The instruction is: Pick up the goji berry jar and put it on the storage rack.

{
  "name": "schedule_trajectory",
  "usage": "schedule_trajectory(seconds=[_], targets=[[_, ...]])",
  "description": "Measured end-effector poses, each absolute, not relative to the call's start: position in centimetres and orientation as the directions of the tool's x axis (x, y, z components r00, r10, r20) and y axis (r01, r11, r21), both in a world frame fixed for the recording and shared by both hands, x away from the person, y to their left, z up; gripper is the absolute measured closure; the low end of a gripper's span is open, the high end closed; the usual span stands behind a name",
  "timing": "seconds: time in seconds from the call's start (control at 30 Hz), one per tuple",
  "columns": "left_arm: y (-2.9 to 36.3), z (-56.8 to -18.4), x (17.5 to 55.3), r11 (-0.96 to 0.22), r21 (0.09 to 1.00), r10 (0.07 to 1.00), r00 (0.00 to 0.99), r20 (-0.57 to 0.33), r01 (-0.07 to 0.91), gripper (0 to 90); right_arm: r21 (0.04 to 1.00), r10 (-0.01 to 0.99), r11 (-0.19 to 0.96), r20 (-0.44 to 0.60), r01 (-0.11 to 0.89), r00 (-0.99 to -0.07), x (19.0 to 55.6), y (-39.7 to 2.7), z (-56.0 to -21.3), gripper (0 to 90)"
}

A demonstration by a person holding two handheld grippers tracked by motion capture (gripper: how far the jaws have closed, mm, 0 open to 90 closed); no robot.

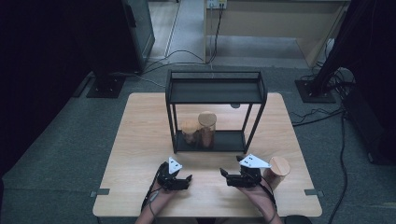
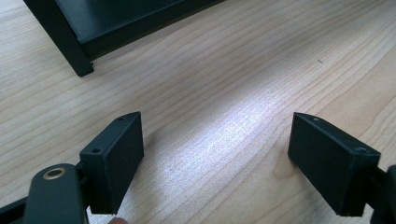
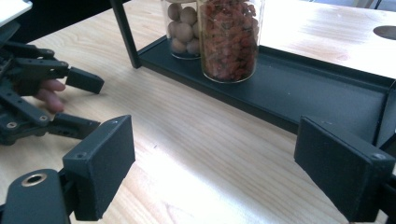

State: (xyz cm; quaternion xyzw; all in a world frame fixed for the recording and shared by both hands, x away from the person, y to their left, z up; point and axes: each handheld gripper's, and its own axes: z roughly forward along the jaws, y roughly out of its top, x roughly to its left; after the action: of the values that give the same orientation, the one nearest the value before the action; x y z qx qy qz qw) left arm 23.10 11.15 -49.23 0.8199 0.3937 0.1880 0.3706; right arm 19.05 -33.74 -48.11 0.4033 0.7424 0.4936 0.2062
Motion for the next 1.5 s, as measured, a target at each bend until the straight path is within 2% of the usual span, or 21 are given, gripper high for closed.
schedule_trajectory(seconds=[0.4, 0.9, 1.5], targets=[[11.1, -49.2, 23.1, -0.415, 0.756, 0.785, 0.619, 0.016, 0.506, 18.3, 0.897, 0.783, 0.196, 0.101, 0.397, -0.614, 18.4, -34.9, -46.5, 12.3], [11.2, -49.2, 23.1, -0.416, 0.755, 0.783, 0.621, 0.016, 0.506, 18.3, 0.902, 0.758, 0.243, 0.052, 0.357, -0.65, 16.9, -35.9, -44.7, 12.4], [11.2, -49.2, 23.1, -0.416, 0.756, 0.784, 0.621, 0.016, 0.506, 18.3, 0.896, 0.711, 0.283, 0.044, 0.343, -0.702, 16.0, -38.2, -42.9, 14.7]])
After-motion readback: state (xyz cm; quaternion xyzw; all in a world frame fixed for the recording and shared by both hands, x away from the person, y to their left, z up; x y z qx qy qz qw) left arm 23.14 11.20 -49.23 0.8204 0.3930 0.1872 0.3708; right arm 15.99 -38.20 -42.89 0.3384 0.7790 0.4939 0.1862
